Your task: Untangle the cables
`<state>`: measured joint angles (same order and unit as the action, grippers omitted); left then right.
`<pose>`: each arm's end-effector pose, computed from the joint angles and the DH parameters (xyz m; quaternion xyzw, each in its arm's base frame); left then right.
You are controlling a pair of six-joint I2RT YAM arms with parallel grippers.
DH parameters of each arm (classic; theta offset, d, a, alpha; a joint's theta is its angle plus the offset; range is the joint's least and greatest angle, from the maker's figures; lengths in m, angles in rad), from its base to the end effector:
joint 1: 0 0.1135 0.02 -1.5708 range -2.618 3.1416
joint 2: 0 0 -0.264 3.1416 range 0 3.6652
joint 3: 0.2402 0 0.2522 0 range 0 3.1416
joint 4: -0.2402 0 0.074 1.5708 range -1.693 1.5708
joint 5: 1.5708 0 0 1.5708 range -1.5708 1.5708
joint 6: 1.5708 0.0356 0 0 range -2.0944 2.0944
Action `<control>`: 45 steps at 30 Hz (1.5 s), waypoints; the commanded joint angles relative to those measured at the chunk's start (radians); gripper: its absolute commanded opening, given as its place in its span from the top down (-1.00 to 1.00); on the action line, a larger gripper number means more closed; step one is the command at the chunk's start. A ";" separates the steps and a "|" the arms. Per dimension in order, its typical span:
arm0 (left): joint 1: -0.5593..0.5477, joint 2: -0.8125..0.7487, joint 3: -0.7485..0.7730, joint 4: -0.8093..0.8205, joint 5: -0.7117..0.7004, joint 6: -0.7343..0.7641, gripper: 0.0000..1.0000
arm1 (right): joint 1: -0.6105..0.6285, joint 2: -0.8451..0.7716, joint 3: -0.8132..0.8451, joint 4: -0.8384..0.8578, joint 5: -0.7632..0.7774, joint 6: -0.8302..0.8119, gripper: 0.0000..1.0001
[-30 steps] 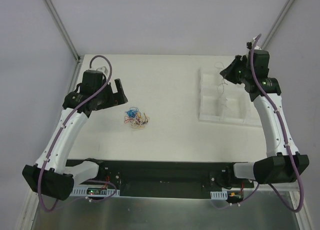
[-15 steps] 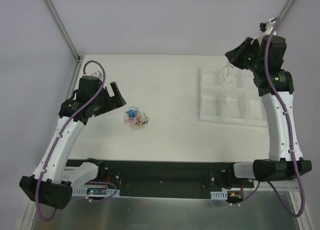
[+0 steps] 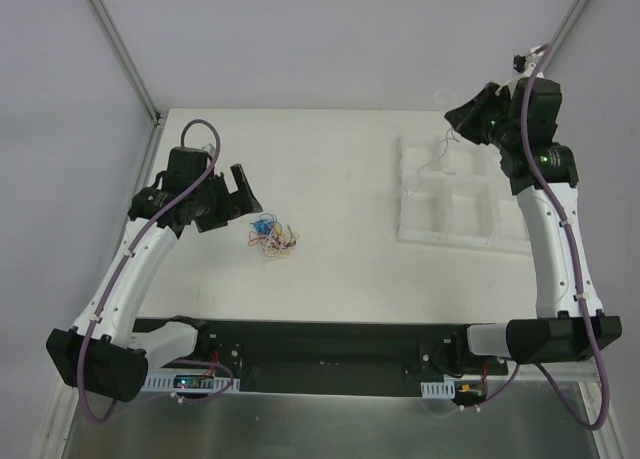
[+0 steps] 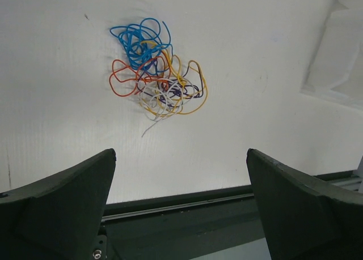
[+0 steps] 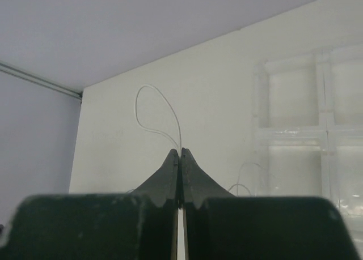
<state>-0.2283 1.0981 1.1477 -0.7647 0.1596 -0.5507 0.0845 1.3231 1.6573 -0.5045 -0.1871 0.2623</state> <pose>0.2168 -0.0562 0.3491 -0.1129 0.9005 -0.2242 0.3551 0.2729 0.0298 0.4880 0.0076 0.7637 0.1811 0.6196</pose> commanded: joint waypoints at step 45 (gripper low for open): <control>-0.028 0.131 0.066 -0.009 0.167 0.130 -0.98 | -0.026 0.315 -0.247 0.018 -0.016 -0.018 0.99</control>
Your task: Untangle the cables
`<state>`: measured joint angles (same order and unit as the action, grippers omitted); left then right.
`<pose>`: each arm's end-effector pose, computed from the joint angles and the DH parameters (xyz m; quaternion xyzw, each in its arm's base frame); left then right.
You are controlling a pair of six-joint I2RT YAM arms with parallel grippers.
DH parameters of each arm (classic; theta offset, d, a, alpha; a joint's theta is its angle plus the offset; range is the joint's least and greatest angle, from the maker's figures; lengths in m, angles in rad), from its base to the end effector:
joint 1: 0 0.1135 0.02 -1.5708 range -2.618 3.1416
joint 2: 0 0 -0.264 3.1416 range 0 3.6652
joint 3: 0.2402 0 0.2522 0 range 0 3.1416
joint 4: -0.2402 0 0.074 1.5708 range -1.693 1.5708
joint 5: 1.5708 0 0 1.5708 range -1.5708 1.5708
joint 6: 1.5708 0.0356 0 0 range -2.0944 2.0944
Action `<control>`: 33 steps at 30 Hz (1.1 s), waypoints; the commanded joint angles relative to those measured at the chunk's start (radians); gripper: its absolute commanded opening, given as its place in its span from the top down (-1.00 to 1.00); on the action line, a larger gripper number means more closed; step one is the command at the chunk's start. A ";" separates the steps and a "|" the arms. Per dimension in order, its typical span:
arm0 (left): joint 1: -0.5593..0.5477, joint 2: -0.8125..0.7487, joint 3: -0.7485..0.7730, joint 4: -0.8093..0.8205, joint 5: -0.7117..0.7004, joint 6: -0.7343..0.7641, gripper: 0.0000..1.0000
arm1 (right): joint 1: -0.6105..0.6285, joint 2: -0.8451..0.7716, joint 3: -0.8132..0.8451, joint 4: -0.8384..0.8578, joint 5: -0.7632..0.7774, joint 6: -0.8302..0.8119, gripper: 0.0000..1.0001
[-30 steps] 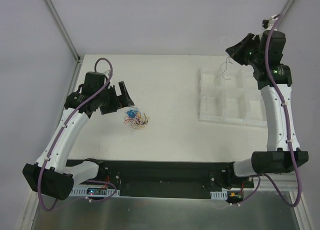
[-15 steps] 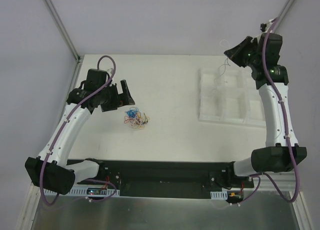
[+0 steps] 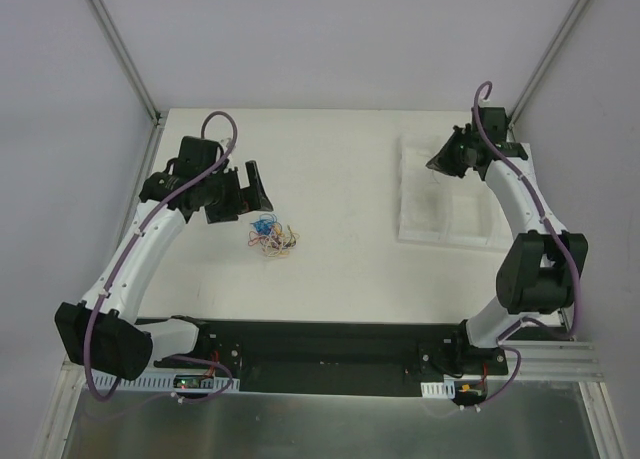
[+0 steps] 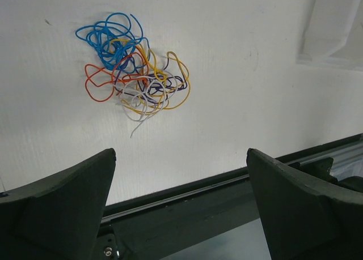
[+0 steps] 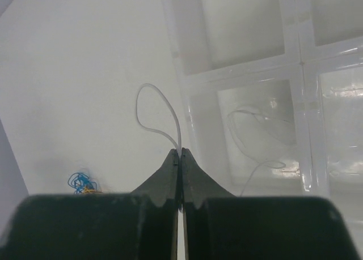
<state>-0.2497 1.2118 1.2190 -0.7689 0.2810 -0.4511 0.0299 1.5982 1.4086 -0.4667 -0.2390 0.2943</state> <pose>0.2399 -0.0714 0.3478 -0.0367 0.9112 -0.2547 0.3219 0.3647 0.0193 0.3239 0.0653 0.8900 0.1763 0.4153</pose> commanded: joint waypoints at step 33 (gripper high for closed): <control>-0.006 0.014 -0.205 -0.026 0.031 0.025 -0.72 | 0.125 -0.004 0.073 -0.357 0.121 -0.299 -0.25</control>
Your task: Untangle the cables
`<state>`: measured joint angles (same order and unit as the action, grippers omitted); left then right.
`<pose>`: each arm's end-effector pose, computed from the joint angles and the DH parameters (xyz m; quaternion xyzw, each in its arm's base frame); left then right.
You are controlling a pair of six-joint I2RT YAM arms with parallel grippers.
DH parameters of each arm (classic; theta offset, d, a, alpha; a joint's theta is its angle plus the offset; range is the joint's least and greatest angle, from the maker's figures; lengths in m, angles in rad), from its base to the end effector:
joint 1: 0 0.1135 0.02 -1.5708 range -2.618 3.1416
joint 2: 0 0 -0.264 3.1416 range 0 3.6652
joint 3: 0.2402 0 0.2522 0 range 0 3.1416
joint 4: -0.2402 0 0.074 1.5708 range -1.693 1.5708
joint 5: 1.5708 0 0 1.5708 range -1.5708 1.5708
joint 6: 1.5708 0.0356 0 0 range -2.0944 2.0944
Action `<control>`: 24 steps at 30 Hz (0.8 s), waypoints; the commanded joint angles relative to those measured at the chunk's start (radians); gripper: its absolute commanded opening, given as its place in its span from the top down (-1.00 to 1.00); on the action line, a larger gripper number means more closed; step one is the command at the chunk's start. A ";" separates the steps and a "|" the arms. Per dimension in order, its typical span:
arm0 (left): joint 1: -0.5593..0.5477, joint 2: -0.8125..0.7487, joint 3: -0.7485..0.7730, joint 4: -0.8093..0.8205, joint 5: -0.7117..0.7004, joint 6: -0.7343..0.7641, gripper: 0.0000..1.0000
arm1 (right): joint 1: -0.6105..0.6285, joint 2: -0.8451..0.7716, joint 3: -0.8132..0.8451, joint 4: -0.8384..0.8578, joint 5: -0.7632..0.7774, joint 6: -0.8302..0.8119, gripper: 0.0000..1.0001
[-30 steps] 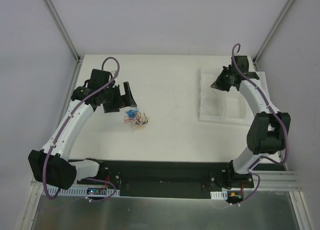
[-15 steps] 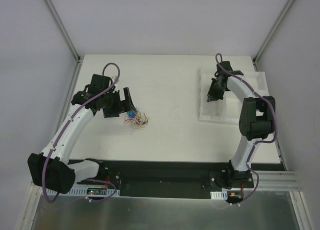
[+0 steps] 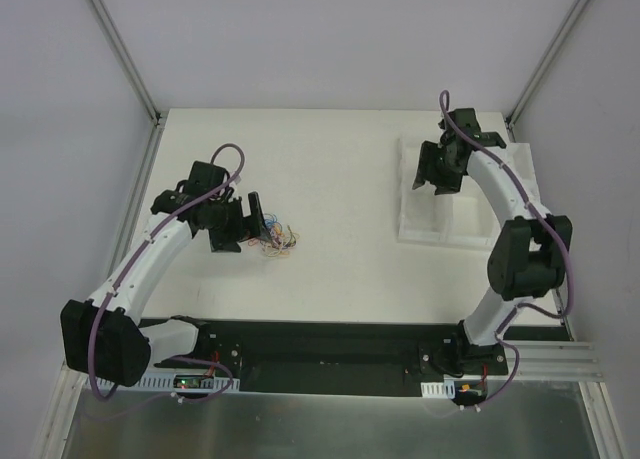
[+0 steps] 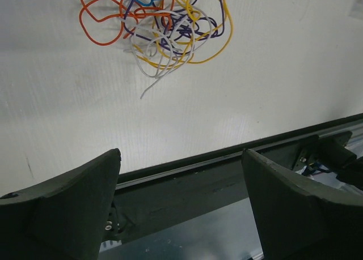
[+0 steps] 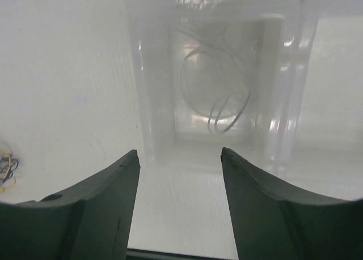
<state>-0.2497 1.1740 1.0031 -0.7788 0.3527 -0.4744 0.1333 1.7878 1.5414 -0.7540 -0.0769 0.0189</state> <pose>0.2218 -0.0693 0.2871 -0.0518 0.9375 -0.2628 0.2222 0.3844 0.0543 0.2776 -0.0656 0.9567 0.0582 0.2775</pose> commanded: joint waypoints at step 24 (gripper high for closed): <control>-0.075 0.513 0.187 0.085 0.029 0.030 0.50 | 0.261 -0.696 -0.417 -0.107 -0.227 0.082 -0.32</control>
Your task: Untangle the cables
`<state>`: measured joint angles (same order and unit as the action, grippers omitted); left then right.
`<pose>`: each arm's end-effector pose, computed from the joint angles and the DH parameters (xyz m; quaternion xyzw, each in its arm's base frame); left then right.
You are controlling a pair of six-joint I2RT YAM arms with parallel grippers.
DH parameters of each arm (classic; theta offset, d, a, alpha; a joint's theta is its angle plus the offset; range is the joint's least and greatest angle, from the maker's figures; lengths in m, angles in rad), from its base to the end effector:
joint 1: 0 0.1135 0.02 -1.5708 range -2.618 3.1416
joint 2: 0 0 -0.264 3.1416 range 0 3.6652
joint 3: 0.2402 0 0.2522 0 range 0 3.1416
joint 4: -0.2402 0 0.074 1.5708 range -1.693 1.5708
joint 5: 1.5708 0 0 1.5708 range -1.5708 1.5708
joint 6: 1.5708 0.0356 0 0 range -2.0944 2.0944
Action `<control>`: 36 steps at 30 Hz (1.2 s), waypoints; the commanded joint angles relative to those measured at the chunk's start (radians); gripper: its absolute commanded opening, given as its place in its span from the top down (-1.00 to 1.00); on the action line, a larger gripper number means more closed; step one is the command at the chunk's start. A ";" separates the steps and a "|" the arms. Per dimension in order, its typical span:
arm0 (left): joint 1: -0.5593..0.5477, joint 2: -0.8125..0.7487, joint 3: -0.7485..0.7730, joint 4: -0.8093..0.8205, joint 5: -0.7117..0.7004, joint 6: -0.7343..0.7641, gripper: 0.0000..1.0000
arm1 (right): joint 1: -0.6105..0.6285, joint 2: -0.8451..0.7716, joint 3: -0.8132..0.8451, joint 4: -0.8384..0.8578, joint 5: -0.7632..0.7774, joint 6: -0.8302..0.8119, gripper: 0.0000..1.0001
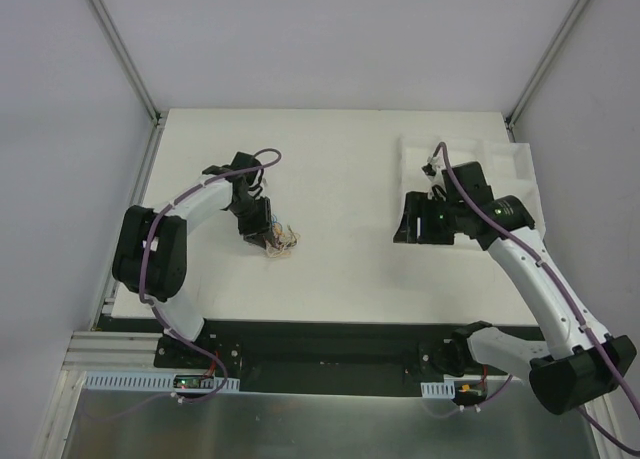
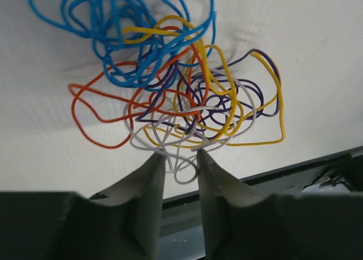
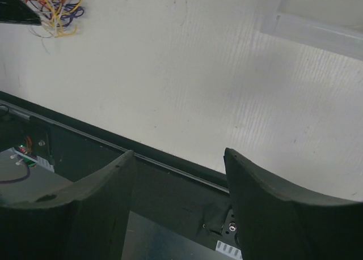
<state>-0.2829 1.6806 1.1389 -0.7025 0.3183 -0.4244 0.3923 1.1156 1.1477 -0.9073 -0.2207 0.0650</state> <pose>0.3083 -0.1012 0.1989 -0.0432 0.9736 -0.2023 0.0964 0.1971 0.0900 0.3350 -0.1893 0.9158 0.1776 0.3065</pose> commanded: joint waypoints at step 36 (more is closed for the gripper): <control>-0.148 -0.323 -0.102 0.089 0.303 -0.063 1.00 | 0.448 0.630 -0.074 0.636 -0.115 0.472 0.19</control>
<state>-0.4259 1.3552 1.0313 -0.6243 0.5762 -0.5140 0.8463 1.7443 1.0748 -0.2604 -0.4026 0.5591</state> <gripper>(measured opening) 0.007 0.414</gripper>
